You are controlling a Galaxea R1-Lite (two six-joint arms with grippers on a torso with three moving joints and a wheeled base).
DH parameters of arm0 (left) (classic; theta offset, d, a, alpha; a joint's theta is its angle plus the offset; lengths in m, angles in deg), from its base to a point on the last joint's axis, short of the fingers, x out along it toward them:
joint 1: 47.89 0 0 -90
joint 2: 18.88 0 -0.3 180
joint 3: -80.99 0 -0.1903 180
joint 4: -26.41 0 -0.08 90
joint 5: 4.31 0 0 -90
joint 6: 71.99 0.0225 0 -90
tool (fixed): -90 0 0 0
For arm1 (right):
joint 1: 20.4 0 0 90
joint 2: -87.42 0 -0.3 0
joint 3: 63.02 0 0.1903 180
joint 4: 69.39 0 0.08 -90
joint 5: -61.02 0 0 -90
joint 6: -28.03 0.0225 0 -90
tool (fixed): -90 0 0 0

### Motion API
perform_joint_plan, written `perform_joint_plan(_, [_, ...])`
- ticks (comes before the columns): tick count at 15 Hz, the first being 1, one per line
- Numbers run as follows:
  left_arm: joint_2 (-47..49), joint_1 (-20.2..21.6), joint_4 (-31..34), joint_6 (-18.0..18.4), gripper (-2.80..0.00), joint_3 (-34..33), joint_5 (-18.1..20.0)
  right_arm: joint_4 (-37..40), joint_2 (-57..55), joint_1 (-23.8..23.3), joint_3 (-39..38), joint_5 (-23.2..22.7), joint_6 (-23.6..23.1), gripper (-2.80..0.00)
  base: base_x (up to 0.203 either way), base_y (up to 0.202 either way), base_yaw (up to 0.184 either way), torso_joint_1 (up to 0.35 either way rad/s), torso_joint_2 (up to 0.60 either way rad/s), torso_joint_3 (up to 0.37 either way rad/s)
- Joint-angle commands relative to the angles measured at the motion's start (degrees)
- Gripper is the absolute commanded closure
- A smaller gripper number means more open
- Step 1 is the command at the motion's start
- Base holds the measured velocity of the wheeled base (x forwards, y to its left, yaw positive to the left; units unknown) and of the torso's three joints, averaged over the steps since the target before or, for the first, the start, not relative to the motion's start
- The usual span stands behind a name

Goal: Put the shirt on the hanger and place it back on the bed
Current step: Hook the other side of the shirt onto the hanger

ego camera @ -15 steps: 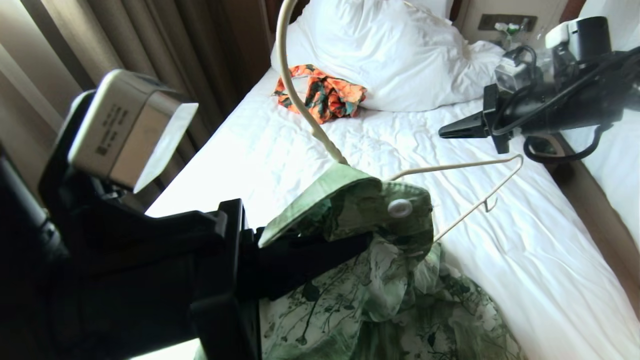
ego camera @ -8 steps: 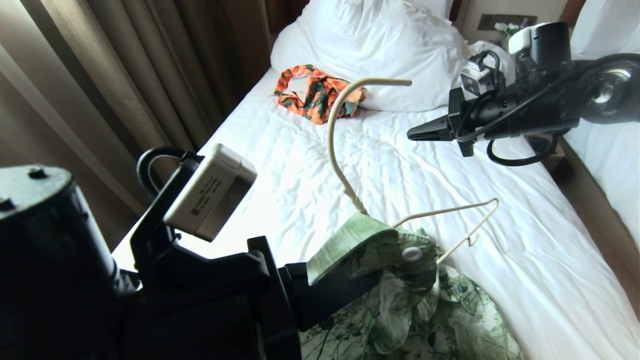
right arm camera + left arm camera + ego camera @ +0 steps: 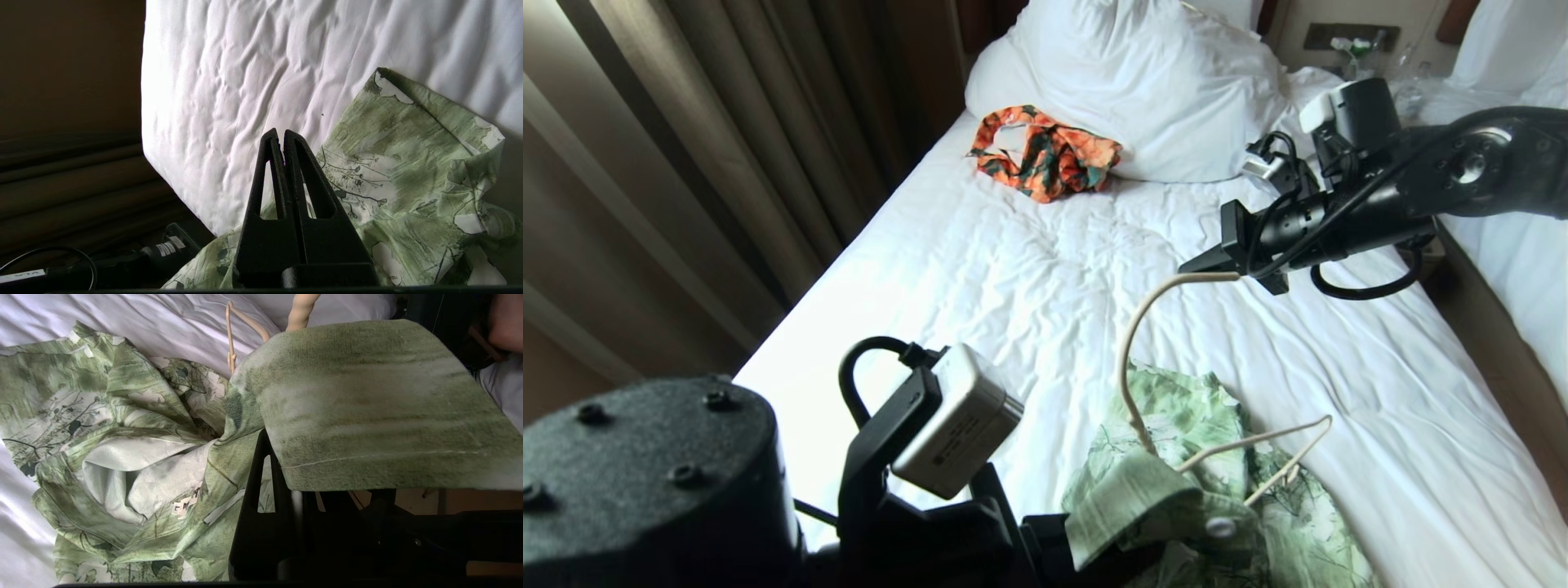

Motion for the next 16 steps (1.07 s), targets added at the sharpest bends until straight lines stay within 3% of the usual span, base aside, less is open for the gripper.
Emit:
perform_joint_plan(1, [1.57,-0.95,-0.24,-0.88,0.00,-0.73,-0.04,0.05,-1.31,2.13,0.09,0.32,-0.49,0.00,0.000,0.000,0.000,0.000,0.00,0.000])
perform_joint_plan(8, [7.05,-1.69,-3.60,-1.79,0.00,-1.43,-0.99,2.43,-3.26,7.32,0.06,2.58,-1.84,0.00,0.000,0.000,0.000,0.000,0.00,0.000])
perform_joint_plan(16, [17.96,-4.64,-14.54,-1.49,0.00,-3.82,-1.15,5.80,-6.19,14.96,0.06,6.86,-4.29,0.00,0.000,0.000,0.000,0.000,0.00,0.000])
